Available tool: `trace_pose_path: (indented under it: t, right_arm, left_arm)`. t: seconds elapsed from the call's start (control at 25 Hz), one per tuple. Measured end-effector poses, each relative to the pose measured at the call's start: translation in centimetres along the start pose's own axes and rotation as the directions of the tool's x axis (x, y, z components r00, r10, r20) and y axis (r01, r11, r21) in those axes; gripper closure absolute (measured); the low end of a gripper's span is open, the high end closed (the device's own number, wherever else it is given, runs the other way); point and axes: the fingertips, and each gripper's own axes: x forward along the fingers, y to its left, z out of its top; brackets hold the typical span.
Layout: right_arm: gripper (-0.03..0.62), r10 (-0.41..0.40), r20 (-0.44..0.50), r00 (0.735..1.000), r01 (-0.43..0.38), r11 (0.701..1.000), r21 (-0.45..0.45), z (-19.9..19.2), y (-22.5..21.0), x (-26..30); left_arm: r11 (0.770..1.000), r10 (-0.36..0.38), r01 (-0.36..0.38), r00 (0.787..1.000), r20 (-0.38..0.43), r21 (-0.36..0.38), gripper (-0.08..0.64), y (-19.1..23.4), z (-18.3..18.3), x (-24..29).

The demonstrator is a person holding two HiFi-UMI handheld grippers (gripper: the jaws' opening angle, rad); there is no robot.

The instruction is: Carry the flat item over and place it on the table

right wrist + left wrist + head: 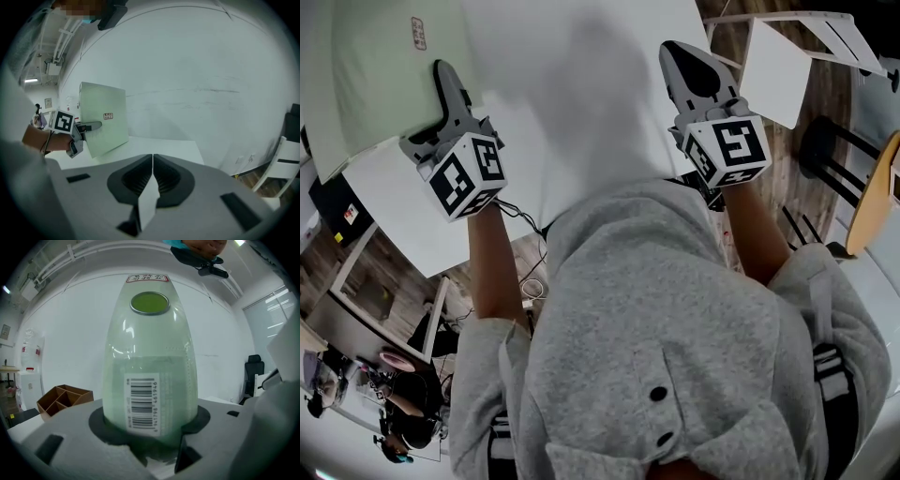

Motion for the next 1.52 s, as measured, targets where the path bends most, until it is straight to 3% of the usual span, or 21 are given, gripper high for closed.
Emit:
trace_pose_path:
  t: [0.32,1.0,1.28,1.52]
  right_arm:
    - [0.565,-0.004,-0.008,1.0,0.004,1.0,0.007,-0.5,-1.4,0.0]
    - [0.565,-0.011,0.022,1.0,0.011,1.0,-0.007,0.2,1.0,-0.7]
    - [0.565,-0.012,0.061,0.998,0.013,1.0,-0.012,1.3,1.0,-1.8]
    - [0.565,-0.012,0.109,0.994,0.015,1.0,-0.024,1.8,1.6,-3.7]
  left_arm:
    - [1.0,0.005,-0.005,1.0,0.026,0.011,0.287,-1.8,-0.5,1.4]
    - [1.0,-0.007,0.007,1.0,0.015,0.005,0.268,-0.3,-2.1,0.5]
    - [0.998,-0.062,0.063,0.997,-0.053,0.01,0.245,-1.1,-2.7,0.1]
    - [0.999,-0.044,0.045,0.995,-0.092,0.009,0.239,-0.2,-3.6,-1.5]
